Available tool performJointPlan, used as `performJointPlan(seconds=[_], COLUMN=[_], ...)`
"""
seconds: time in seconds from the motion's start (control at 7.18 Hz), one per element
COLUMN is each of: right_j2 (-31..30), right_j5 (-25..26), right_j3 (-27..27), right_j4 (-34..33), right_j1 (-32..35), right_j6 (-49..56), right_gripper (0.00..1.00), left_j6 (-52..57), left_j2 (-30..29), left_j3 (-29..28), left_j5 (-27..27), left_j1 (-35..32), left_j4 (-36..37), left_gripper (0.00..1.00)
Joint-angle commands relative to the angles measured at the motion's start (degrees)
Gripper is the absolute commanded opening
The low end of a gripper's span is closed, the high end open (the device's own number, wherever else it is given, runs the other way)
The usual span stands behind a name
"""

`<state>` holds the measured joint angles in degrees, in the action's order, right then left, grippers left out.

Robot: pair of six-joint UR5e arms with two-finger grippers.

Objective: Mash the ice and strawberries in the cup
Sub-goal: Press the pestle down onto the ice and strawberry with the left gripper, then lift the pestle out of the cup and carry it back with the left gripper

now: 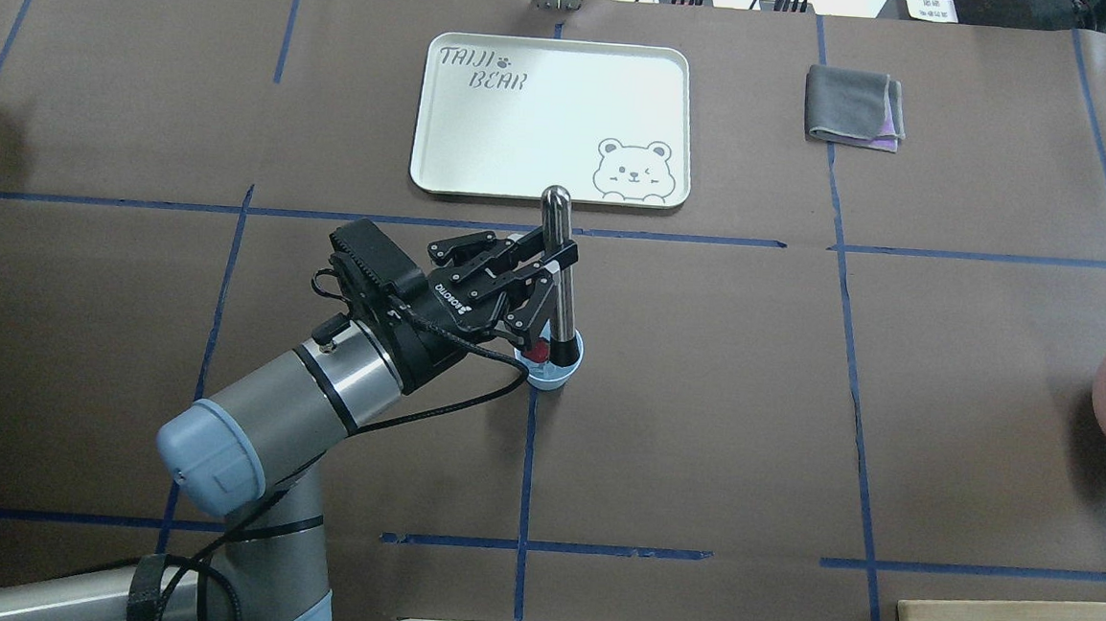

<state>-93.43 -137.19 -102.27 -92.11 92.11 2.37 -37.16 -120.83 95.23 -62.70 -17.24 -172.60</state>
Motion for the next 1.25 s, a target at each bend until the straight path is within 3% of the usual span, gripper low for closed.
performJointPlan(seconds=[0.0, 0.28, 0.56, 0.7, 1.11], right_j2=[0.0, 0.2, 0.4, 0.4, 0.6], right_j5=[0.0, 0.0, -0.1, 0.1, 0.0], right_j3=[-0.1, -0.1, -0.3, -0.1, -0.6], right_j4=[0.0, 0.0, 0.0, 0.0, 0.1], right_j1=[0.0, 0.0, 0.0, 0.0, 0.0], right_j6=[0.2, 0.3, 0.3, 0.3, -0.2], right_gripper=[0.99, 0.99, 0.99, 0.99, 0.99], left_j6=[-0.1, -4.6, -13.0, -15.0, -15.7], left_j2=[1.8, 3.5, 8.7, 9.6, 11.1], left_j3=[10.4, 10.9, 10.9, 10.9, 10.9], left_j5=[-0.2, -2.2, -13.4, -21.8, -44.7], left_j1=[-1.3, -6.2, -15.7, -21.5, -36.0], left_j4=[9.4, 12.3, 18.5, 23.3, 42.9], left_gripper=[0.0, 0.0, 0.0, 0.0, 0.0])
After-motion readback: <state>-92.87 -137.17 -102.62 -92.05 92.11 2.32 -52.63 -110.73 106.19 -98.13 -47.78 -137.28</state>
